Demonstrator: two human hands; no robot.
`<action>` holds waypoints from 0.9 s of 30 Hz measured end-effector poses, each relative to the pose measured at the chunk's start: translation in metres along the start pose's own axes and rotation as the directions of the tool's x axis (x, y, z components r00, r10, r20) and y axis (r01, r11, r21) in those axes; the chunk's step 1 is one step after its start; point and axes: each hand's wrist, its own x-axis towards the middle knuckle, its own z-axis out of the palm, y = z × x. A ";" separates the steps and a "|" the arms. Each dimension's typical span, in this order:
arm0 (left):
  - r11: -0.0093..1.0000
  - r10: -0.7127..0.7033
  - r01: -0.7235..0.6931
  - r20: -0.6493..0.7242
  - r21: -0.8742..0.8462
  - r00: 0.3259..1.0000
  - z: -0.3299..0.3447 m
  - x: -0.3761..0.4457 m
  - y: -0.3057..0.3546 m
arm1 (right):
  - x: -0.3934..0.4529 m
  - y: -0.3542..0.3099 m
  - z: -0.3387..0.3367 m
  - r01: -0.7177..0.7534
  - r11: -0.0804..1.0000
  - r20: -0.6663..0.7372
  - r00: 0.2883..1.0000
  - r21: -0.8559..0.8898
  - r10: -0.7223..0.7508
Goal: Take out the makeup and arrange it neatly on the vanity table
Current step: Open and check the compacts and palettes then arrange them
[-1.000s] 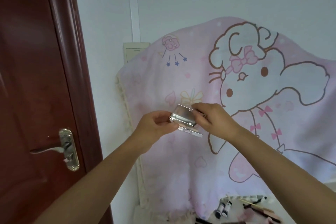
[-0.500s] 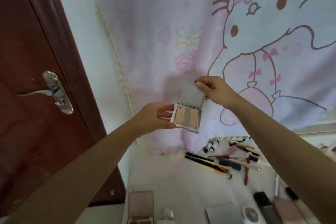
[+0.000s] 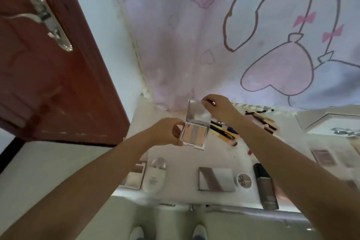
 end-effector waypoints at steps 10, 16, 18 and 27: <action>0.940 -0.332 0.319 -0.105 -0.123 0.937 0.089 -0.046 -0.067 | -0.027 0.033 0.084 0.174 0.979 0.376 0.918 -0.107 -0.122; 0.923 -0.343 0.360 -0.134 0.135 0.930 0.119 -0.048 -0.077 | -0.037 0.047 0.110 0.136 0.984 0.420 0.904 -0.116 -0.075; 0.900 -0.342 0.370 -0.153 0.230 0.927 0.126 -0.048 -0.079 | -0.039 0.049 0.115 0.099 0.990 0.409 0.911 -0.103 -0.048; 0.841 -0.262 0.294 -0.133 0.454 0.956 0.144 -0.053 -0.085 | -0.053 0.049 0.126 -0.074 0.995 0.353 0.931 -0.061 0.091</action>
